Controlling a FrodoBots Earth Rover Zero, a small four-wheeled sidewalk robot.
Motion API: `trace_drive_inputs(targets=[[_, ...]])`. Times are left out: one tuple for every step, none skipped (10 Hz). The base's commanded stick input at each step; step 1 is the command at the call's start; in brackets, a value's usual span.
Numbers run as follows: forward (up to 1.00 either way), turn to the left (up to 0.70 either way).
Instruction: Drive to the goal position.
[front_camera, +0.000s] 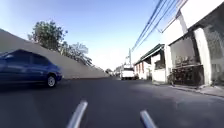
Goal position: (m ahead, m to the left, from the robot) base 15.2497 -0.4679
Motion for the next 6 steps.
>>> trace_drive_inputs(targets=[[0.85, 0.00], [0.85, 0.00], [0.85, 0.00], [0.85, 0.00], [0.85, 0.00], [0.85, 0.00]])
